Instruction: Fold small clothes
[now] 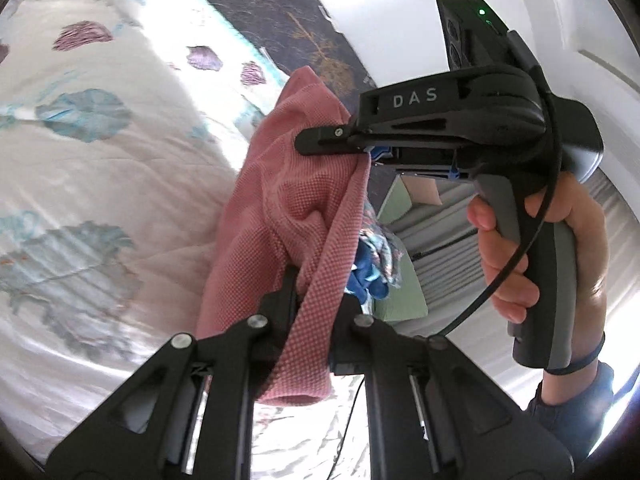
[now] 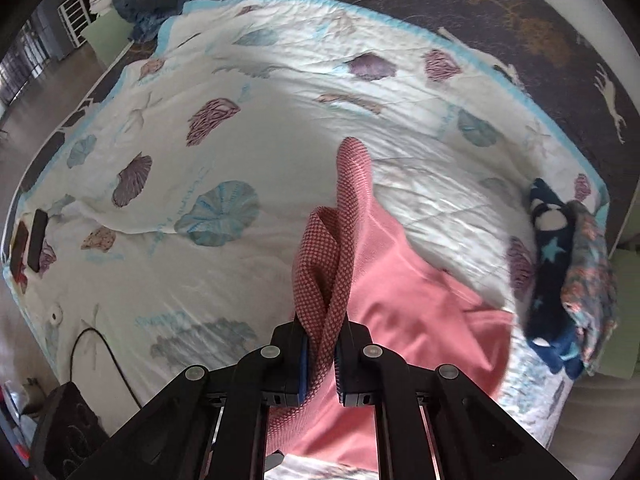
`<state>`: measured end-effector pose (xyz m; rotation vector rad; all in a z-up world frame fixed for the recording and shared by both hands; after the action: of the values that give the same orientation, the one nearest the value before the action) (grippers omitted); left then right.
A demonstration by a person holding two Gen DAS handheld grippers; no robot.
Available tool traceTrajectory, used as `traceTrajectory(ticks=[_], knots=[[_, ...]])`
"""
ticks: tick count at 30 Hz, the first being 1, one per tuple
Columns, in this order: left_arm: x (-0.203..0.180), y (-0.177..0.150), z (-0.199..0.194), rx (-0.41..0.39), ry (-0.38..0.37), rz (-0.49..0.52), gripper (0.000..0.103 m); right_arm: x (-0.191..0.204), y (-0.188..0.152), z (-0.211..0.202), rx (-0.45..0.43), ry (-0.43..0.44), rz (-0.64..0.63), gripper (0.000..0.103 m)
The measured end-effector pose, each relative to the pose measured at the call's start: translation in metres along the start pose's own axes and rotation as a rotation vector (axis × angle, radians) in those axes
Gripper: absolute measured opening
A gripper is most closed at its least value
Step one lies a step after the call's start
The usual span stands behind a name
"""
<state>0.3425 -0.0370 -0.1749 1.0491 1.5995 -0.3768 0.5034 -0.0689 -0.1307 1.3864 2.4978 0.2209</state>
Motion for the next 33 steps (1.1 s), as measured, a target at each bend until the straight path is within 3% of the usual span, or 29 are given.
traceTrajectory(ticks=[6,18,33], knots=[[-0.025,-0.017,0.026,0.042,-0.014,0.019,0.013,-0.037,-0.023,-0.014,-0.022,0.005,0.073,0.009],[-0.046,-0.049,0.104,0.184,-0.018,0.027,0.013,-0.11,-0.073,-0.004,-0.026,0.016,0.199,0.009],[-0.039,-0.08,0.161,0.281,0.072,0.037,0.013,-0.156,-0.113,0.041,0.002,0.064,0.265,0.009]])
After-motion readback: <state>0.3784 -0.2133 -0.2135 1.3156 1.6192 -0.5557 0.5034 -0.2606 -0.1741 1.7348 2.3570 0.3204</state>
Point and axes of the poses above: each gripper's, at about its wrist camera, not at the fingertips, and z roughly the way its jaws point, x to its left, y to its top, the point moved 8 cm from there along z, roughly the way its jaws point, and after that the axes turned 10 degrees about -z, right-handed, at the moved point
